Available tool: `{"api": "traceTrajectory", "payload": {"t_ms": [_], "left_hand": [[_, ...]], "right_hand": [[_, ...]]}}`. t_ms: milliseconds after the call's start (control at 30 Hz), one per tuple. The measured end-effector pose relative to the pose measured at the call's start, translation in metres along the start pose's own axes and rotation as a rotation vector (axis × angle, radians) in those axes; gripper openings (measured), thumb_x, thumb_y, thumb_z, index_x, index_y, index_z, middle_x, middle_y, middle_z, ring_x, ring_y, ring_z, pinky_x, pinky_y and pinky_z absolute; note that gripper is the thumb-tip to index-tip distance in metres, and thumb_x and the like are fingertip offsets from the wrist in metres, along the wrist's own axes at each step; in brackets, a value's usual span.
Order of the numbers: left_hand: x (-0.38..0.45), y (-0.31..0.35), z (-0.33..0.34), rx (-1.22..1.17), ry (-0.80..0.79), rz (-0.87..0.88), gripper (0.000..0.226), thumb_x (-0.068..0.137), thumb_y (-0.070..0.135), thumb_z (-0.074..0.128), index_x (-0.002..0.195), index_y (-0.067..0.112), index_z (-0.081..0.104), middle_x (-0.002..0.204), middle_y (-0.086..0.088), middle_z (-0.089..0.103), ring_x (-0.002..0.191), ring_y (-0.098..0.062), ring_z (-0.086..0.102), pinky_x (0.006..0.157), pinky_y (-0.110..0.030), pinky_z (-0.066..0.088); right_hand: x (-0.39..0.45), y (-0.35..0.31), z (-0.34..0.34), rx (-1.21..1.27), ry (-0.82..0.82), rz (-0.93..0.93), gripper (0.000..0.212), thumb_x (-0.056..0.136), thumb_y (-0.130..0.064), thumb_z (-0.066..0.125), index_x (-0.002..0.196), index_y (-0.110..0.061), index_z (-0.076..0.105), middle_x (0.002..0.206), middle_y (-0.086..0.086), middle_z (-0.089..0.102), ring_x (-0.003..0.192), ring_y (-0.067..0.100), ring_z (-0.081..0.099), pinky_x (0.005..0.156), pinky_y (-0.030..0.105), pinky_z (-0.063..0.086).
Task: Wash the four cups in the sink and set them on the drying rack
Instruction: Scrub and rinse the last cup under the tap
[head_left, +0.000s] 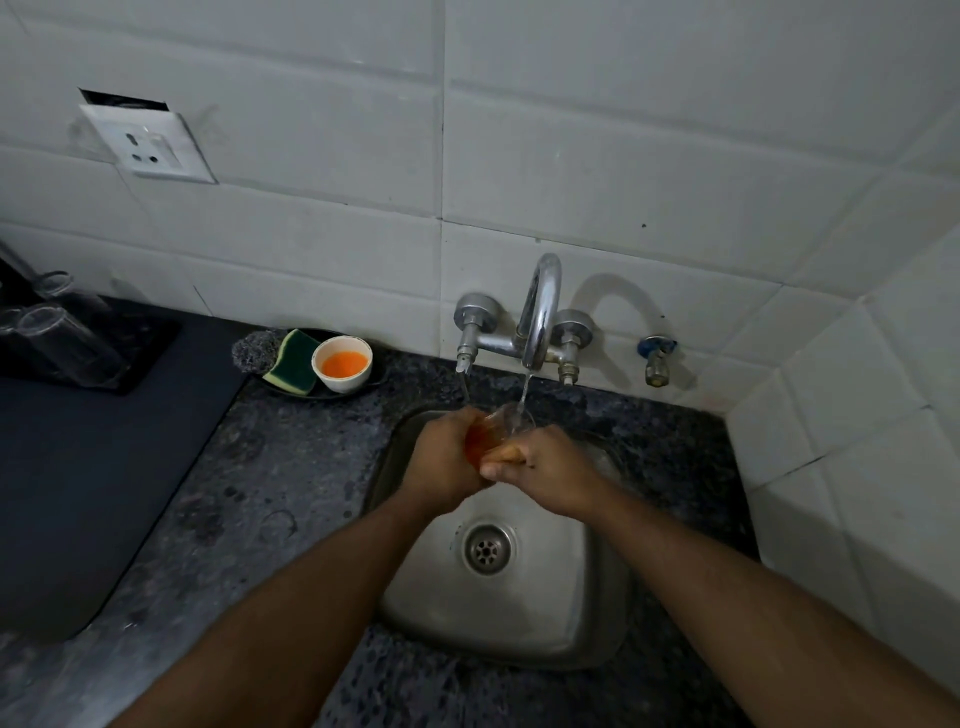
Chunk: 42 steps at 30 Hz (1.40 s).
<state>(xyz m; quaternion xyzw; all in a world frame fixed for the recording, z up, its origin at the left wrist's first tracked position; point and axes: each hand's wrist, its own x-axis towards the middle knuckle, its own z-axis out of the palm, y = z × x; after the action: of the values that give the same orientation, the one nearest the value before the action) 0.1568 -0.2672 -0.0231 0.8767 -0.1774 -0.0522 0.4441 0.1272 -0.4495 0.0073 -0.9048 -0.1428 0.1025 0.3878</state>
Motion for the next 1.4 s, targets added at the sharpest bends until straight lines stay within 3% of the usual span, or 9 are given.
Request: {"api": "traceTrajectory", "payload": {"t_ms": [100,267,400,533,700,967,1167,1300,1400], "left_hand": [[-0.004,0.004,0.000,0.023,0.058,0.008,0.027,0.078,0.031,0.087,0.096,0.028,0.068,0.084,0.013,0.069,0.078,-0.001,0.066,0.070,-0.021,0.055],[0.003,-0.004,-0.031,-0.068,-0.652,-0.277,0.060,0.070,-0.002,0.088,0.117,0.026,0.065,0.108,0.004,0.069,0.100,-0.015,0.070,0.075,-0.022,0.056],[-0.006,-0.002,-0.008,-0.035,-0.243,-0.174,0.061,0.067,0.010,0.095,0.117,0.031,0.066,0.104,0.012,0.069,0.105,-0.010,0.069,0.082,-0.020,0.052],[-0.019,0.009,0.007,-0.016,0.086,-0.061,0.027,0.081,0.034,0.084,0.093,0.042,0.062,0.083,0.018,0.068,0.079,0.004,0.065,0.069,-0.014,0.050],[-0.002,-0.002,-0.025,-0.055,-0.661,-0.276,0.057,0.071,-0.003,0.088,0.116,0.023,0.065,0.109,0.004,0.069,0.096,-0.009,0.068,0.078,-0.024,0.058],[-0.012,0.002,0.008,0.008,0.006,-0.088,0.041,0.077,0.028,0.083,0.114,0.033,0.066,0.093,0.016,0.070,0.089,-0.001,0.069,0.078,-0.024,0.057],[-0.001,-0.007,-0.010,-0.029,-0.471,-0.236,0.071,0.067,-0.003,0.088,0.127,0.025,0.061,0.107,0.012,0.063,0.102,-0.007,0.061,0.086,-0.025,0.052],[-0.001,0.000,-0.001,-0.132,-0.208,-0.220,0.062,0.062,-0.007,0.087,0.106,0.031,0.064,0.095,0.007,0.070,0.085,-0.008,0.069,0.061,-0.015,0.052],[-0.004,-0.002,0.006,-0.278,-0.182,-0.275,0.058,0.065,-0.009,0.082,0.107,0.029,0.067,0.095,0.001,0.073,0.086,-0.017,0.073,0.066,-0.027,0.060]], "right_hand": [[-0.006,0.002,0.001,0.023,0.008,0.003,0.015,0.092,-0.034,0.080,0.099,-0.021,0.084,0.094,-0.011,0.081,0.087,-0.001,0.074,0.083,0.023,0.058],[-0.006,0.010,-0.014,-0.412,-0.257,-0.106,0.036,0.090,-0.062,0.067,0.094,-0.027,0.076,0.080,-0.017,0.072,0.069,-0.001,0.062,0.072,0.032,0.055],[-0.007,-0.001,-0.004,-0.135,-0.076,-0.048,0.015,0.094,-0.033,0.077,0.097,-0.019,0.082,0.085,-0.015,0.077,0.077,-0.007,0.067,0.074,0.014,0.048],[-0.012,0.000,0.007,0.014,0.013,-0.001,0.014,0.092,-0.032,0.079,0.098,-0.020,0.084,0.094,-0.007,0.081,0.086,0.003,0.074,0.082,0.028,0.059],[-0.007,0.007,-0.014,-0.439,-0.289,-0.174,0.028,0.093,-0.050,0.072,0.096,-0.023,0.078,0.089,-0.008,0.076,0.077,0.008,0.064,0.076,0.030,0.052],[-0.006,-0.002,0.003,-0.043,0.034,0.034,0.026,0.094,-0.037,0.077,0.078,-0.016,0.076,0.067,-0.009,0.068,0.061,0.002,0.061,0.061,0.018,0.042],[-0.003,0.001,-0.015,-0.429,-0.252,-0.127,0.026,0.093,-0.048,0.073,0.091,-0.022,0.076,0.089,-0.014,0.073,0.083,0.003,0.063,0.083,0.028,0.052],[0.001,-0.004,-0.012,-0.218,-0.026,-0.045,0.030,0.092,-0.041,0.076,0.071,-0.022,0.067,0.067,-0.009,0.064,0.063,0.007,0.060,0.065,0.027,0.047],[-0.006,-0.006,-0.009,-0.063,0.168,-0.016,0.019,0.080,-0.037,0.090,0.086,-0.020,0.082,0.087,-0.008,0.077,0.077,0.004,0.070,0.072,0.027,0.058]]}}
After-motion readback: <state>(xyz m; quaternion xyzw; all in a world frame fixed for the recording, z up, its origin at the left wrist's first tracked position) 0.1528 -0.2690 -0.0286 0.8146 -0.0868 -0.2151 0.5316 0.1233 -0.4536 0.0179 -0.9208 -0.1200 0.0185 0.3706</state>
